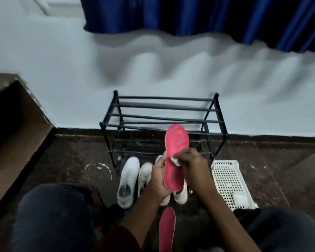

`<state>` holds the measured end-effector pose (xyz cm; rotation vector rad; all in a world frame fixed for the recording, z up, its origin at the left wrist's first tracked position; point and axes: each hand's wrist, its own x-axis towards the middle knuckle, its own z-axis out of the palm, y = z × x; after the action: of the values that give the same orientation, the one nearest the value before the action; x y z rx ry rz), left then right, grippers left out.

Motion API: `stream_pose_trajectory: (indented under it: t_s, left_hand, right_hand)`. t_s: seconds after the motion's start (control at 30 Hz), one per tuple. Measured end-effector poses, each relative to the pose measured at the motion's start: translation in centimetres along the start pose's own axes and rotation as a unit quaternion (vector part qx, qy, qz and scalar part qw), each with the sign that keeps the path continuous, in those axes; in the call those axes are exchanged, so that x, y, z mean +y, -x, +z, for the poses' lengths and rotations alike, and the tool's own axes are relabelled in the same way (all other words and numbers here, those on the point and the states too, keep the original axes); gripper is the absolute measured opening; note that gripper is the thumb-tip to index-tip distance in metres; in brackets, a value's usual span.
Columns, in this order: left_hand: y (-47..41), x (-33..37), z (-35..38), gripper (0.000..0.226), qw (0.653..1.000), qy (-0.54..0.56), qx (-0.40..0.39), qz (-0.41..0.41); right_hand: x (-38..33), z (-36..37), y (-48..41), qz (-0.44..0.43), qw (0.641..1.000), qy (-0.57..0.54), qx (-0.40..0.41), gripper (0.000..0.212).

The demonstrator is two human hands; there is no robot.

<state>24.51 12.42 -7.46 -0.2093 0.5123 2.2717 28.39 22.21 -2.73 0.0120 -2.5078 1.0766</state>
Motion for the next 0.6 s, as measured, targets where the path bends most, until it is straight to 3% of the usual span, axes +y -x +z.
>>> stream_pose_trajectory:
  t_s: [0.07,0.27,0.37,0.5,0.6]
  left_hand:
    - [0.2,1.7,2.1,0.063,1.0,-0.015,0.001,-0.008]
    - [0.5,6.5,4.3,0.062,1.0,0.006,-0.023,0.006]
    - [1.0,7.6,6.0,0.06,0.999,-0.027,-0.042,0.009]
    - [1.6,8.4,7.9,0.051,0.996,-0.029,-0.088,-0.001]
    - [1.4,9.6,8.7,0.05,0.996,-0.023,-0.087,0.007]
  right_hand:
    - [-2.5,0.2,-0.3,-0.105,0.992,0.069,-0.004,0.024]
    - [-4.7,-0.8,1.2,-0.242,0.966,0.064,-0.059,0.034]
    - [-5.7,-0.9,-2.2,-0.257,0.961,0.098,-0.025,0.025]
    - [-6.7,-1.1,-7.4,-0.196,0.973,0.1,0.075,0.018]
    - [-7.5,-0.5,-5.9,-0.232,0.966,0.079,0.079,0.018]
